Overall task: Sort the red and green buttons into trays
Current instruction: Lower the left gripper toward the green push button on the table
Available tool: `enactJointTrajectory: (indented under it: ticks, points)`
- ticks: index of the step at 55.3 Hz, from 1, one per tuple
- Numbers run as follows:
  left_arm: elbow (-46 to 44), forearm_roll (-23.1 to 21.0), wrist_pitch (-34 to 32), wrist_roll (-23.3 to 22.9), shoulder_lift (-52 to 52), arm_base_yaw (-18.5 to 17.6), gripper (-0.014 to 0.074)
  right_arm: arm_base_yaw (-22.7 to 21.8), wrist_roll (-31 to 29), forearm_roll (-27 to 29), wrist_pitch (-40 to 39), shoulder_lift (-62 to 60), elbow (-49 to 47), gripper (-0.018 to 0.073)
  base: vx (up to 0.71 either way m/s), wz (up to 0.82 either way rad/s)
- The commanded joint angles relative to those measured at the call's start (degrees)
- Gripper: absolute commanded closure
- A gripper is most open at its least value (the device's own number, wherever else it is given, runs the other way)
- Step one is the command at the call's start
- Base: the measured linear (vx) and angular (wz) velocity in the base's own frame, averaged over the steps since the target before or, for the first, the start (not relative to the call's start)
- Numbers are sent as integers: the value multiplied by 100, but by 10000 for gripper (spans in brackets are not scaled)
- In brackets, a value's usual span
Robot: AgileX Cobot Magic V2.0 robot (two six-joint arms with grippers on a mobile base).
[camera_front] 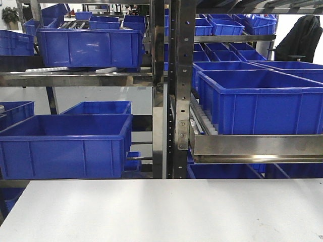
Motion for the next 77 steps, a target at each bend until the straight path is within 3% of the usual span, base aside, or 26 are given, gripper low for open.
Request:
enactJointTrajectory:
  ticks: [1,30,45,61,77]
  points:
    - [-119,-57,-493,-17,-27,-1,602,-7,-11,-78,-479,-52,75,566,0,0]
    - [-119,-57,-500,-17,-27,-1,602,-7,-11,-78,-479,-52,75,566,0,0]
    - [-159,-57,-890,-17,-27,-1,602,-7,-11,-79,-533,-52,75,566,0,0]
    - [-181,-57,-1421,-134,-27,-1,596,-7,-10,-74,-1473,-52,-7,566,0,0]
    - [-1225,-57,-1068,-226,582,-1,514,-7,10,-73,-145,823,-1499,564,0,0]
